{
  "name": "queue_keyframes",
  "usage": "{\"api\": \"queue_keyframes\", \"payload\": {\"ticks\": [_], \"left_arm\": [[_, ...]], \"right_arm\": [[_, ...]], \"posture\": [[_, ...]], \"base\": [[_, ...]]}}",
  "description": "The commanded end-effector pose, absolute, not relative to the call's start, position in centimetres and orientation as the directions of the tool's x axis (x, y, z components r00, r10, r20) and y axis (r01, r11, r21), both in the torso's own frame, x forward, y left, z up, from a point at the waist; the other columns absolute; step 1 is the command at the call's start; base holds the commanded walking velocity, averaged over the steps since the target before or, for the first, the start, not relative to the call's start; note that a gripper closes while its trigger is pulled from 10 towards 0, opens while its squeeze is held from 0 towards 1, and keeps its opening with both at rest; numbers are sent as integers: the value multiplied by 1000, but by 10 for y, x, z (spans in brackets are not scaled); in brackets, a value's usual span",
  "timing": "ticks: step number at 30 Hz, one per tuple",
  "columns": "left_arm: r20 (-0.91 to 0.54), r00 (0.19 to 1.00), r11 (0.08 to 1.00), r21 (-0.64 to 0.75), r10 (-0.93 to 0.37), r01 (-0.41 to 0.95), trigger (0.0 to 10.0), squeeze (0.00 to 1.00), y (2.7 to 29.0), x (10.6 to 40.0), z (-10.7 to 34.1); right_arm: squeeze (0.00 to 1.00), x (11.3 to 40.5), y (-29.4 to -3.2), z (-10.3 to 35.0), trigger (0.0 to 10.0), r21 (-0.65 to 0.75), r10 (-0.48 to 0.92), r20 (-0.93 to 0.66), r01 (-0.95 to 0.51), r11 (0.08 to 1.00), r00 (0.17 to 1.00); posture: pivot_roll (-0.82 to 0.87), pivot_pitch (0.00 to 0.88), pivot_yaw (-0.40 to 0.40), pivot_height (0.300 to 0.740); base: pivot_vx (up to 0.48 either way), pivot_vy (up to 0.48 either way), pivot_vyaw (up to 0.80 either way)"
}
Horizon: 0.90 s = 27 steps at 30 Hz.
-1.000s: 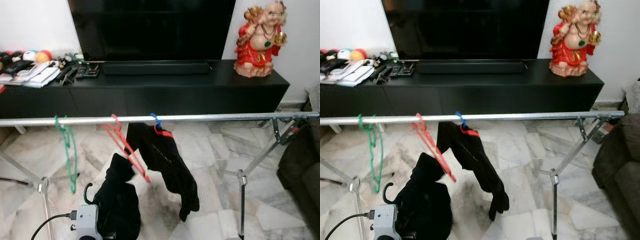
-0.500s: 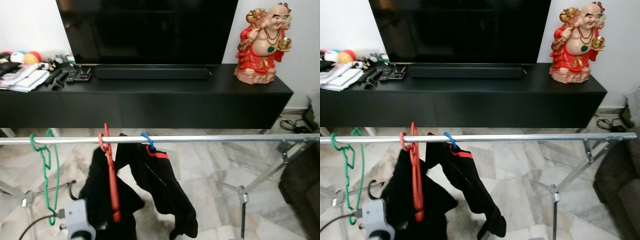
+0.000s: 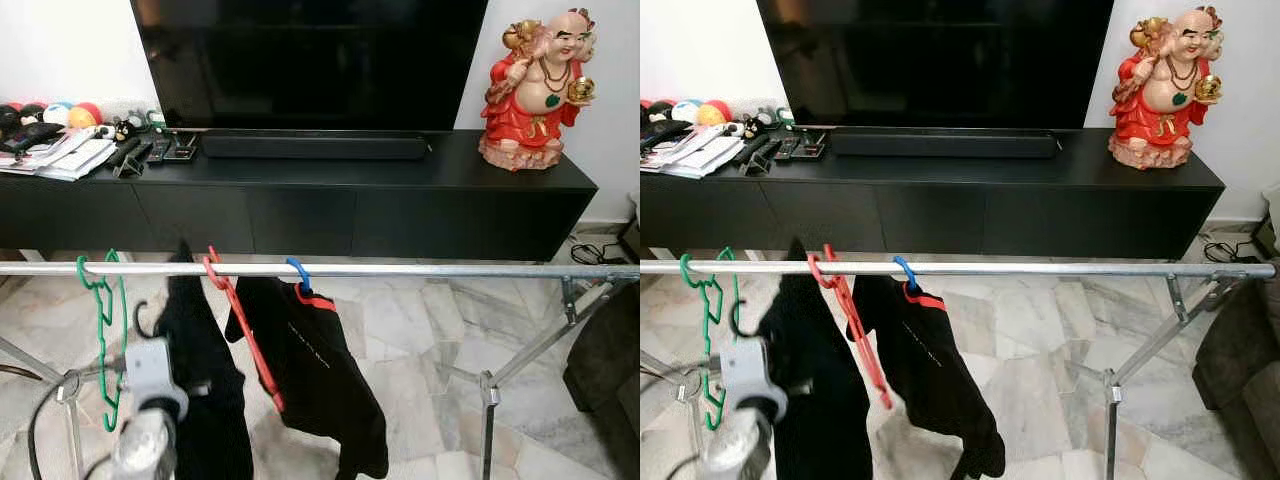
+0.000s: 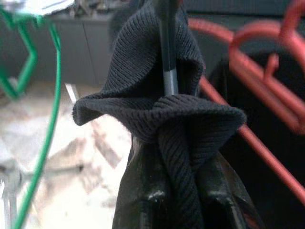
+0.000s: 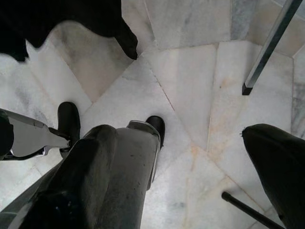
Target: Hang hanger
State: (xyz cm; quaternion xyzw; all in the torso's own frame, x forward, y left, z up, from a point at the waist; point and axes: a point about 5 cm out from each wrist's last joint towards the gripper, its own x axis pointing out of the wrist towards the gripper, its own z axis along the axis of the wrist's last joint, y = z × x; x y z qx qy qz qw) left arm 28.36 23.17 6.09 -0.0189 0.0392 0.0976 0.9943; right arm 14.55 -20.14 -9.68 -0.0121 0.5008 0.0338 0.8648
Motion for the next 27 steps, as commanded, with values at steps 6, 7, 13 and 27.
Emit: {"api": "queue_keyframes", "payload": {"ticks": [6, 7, 13, 27], "left_arm": [[-89, 988, 992, 8, 130, -130, 10000, 0, 234, 298, 71], [-86, 989, 992, 16, 123, -122, 10000, 0, 233, 301, 73], [-68, 994, 995, 53, 87, -84, 10000, 0, 227, 329, 97], [-227, 963, 988, -13, 146, -153, 10000, 0, 234, 356, 104]], "right_arm": [[0, 144, -200, -98, 10000, 13, 48, -874, -75, 997, 483], [0, 144, -200, -98, 10000, 13, 49, -875, -78, 997, 482], [0, 145, -199, -98, 10000, 12, 51, -876, -85, 996, 480], [0, 144, -198, -98, 10000, 15, 51, -880, -80, 997, 471]], "posture": [[-38, 79, -3, 740], [-36, 79, -6, 740], [-39, 84, -13, 740], [-52, 87, -9, 740]], "base": [[0, 0, 0], [0, 0, 0], [0, 0, 0], [0, 0, 0]]}}
